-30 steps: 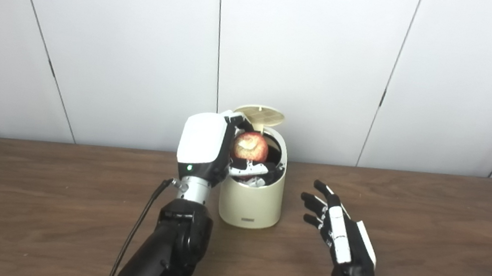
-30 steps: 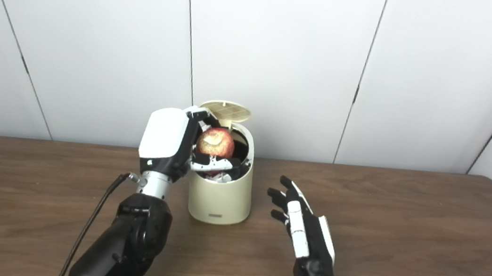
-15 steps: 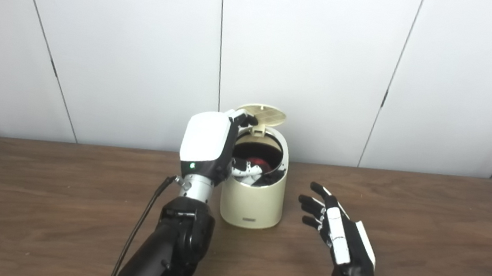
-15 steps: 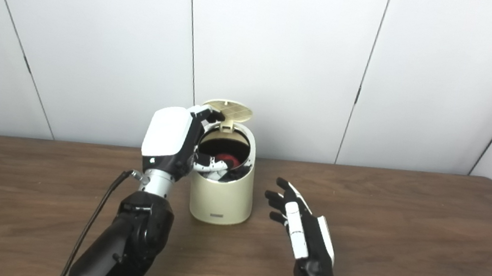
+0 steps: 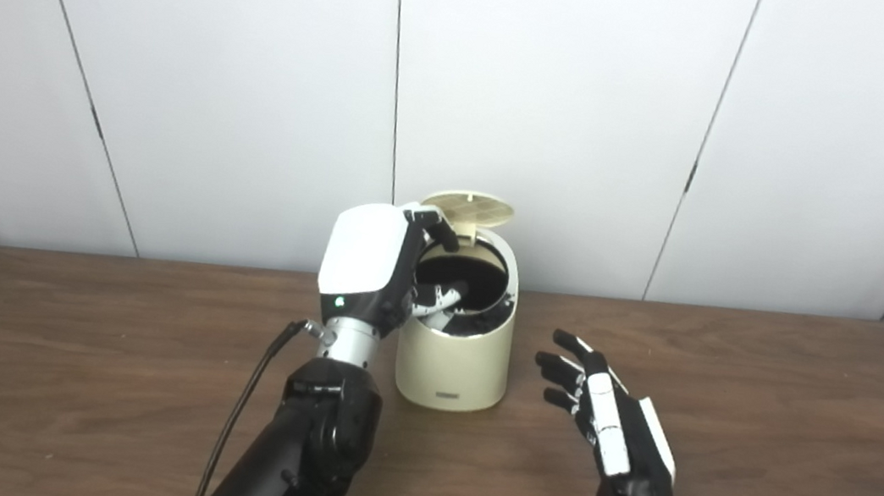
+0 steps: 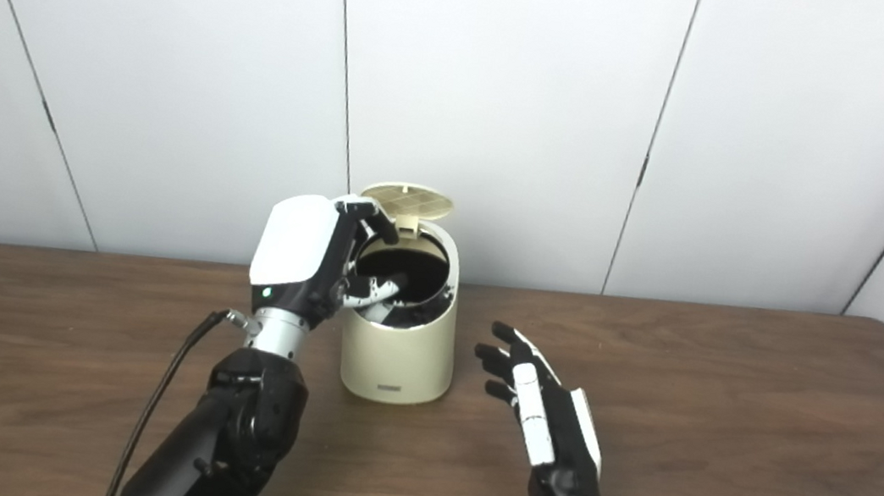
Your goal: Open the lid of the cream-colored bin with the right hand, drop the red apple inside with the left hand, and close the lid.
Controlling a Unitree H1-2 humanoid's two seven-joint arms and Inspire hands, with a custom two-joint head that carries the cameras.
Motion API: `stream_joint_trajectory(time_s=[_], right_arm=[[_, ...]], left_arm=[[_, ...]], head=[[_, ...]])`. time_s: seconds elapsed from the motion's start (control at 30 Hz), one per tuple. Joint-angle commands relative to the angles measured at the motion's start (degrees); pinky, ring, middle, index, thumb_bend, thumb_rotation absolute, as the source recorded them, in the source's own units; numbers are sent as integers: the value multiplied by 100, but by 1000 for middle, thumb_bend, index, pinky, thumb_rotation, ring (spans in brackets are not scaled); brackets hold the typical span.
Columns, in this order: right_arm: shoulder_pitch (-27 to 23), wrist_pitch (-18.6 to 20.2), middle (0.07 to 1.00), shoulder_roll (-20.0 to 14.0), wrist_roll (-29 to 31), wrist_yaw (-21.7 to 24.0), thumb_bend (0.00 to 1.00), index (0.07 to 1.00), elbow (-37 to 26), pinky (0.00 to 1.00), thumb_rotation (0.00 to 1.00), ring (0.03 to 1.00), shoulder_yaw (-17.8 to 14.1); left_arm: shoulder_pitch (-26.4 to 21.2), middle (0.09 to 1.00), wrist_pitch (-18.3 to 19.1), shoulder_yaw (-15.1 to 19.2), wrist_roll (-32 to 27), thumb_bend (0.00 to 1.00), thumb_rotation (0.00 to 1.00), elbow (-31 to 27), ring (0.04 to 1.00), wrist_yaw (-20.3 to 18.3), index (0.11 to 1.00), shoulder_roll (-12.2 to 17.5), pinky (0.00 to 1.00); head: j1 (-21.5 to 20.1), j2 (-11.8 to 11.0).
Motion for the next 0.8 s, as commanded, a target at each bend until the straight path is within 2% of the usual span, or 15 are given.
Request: stream_joint_trajectory(time_s=[0.0,0.1,0.23,0.3,0.4,0.53,0.6,0.7,0.77], right_arm=[[-179,-51,779,14,-6,-9,505,831,-195,782,1000,821,-31],[-178,-78,782,17,75,10,515,832,-176,785,1000,825,-80],[-172,-101,803,5,206,51,525,835,-155,807,1000,853,-148],[-166,-110,807,-15,221,57,520,837,-141,817,1000,861,-163],[-167,-127,812,-33,262,77,517,838,-116,819,1000,867,-183],[-163,-141,824,-47,292,85,528,836,-109,807,1000,866,-195],[-146,-156,833,-36,356,80,538,839,-119,810,1000,868,-232],[-120,-266,847,-97,250,55,533,850,-136,784,1000,858,-225],[-129,-329,862,-141,215,41,531,859,-126,769,1000,858,-247]], left_arm=[[-123,531,-188,80,-133,480,0,-160,453,141,487,-26,383],[-90,502,-434,166,-285,476,0,-197,439,312,492,-20,359],[-75,507,-777,308,-507,476,0,-243,431,488,490,19,364],[-58,522,-949,405,-755,476,0,-330,436,383,484,40,372],[-32,550,-1182,555,-1188,471,0,-492,432,207,498,69,333],[31,515,-1338,761,-1594,474,0,-750,424,93,512,69,323],[141,513,-1253,917,-1878,475,0,-1030,431,-62,507,68,336],[417,524,-589,1182,-2379,476,0,-1683,449,-644,492,112,343],[632,522,-282,1363,-2799,490,0,-2079,440,-1043,495,197,359]], head=[[6,4],[7,10],[29,-3],[43,-9],[56,-25],[42,-29],[46,-24],[65,-33],[76,-31]])
